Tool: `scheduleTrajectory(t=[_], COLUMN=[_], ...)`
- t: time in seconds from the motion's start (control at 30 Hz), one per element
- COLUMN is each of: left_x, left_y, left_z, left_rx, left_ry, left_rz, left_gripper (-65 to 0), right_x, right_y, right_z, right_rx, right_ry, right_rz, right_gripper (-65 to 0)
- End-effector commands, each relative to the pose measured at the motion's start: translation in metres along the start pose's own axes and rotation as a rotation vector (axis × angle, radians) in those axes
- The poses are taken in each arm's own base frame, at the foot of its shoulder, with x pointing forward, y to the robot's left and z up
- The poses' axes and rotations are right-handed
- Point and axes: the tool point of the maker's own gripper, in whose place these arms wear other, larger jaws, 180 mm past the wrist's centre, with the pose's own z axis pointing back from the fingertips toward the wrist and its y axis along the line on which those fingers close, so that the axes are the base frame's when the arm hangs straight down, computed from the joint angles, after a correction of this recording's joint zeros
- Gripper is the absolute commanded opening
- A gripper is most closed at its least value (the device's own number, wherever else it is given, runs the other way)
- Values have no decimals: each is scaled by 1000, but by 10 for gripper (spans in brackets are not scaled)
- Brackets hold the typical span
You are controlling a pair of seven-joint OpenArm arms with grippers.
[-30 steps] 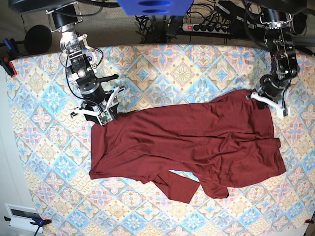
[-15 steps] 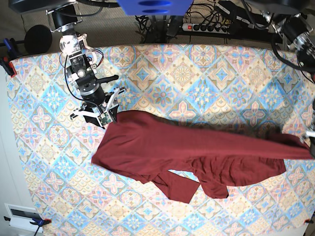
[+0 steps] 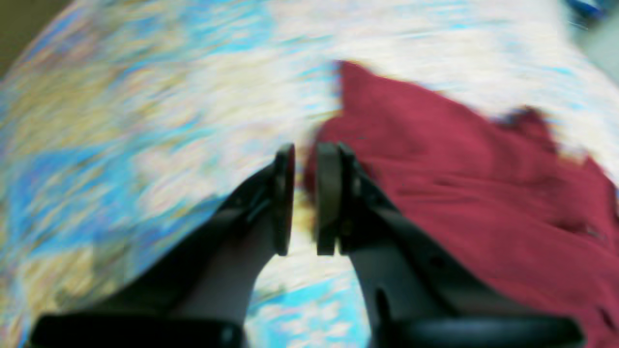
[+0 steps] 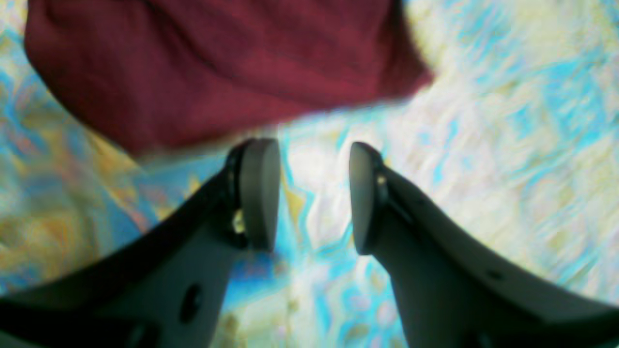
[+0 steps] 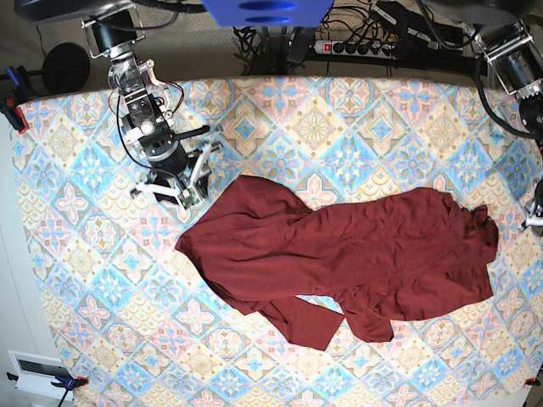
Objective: Layout the t-shirt on the table in an organized manner, then fold the t-shirt properly
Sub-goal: 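Drag the grasped corner outward with the left gripper and release, then grasp the t-shirt edge nearest the right gripper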
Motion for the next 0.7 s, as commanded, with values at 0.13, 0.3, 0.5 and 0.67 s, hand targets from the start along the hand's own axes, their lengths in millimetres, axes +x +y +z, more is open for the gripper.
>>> scheduleTrajectory(t=[0.13, 0.3, 0.5, 0.67], left_x=[37, 34, 21, 11], left_y=[-2, -1, 3, 4], left_z=[8, 8, 12, 13], left_rx=[-16, -16, -13, -10], left_ry=[-91, -80, -54, -33], left_rz=[-43, -45, -67, -75], left_gripper=[-562, -562, -562, -562], right_x=[48, 79, 61, 52], right_y=[-22, -44, -56, -70], right_z=[-14, -17, -44, -61], right_rx=[24, 119, 160, 133], right_ry=[-111, -209, -144, -99], right_rz=[-172, -481, -666, -694], right_gripper=[-423, -423, -423, -422])
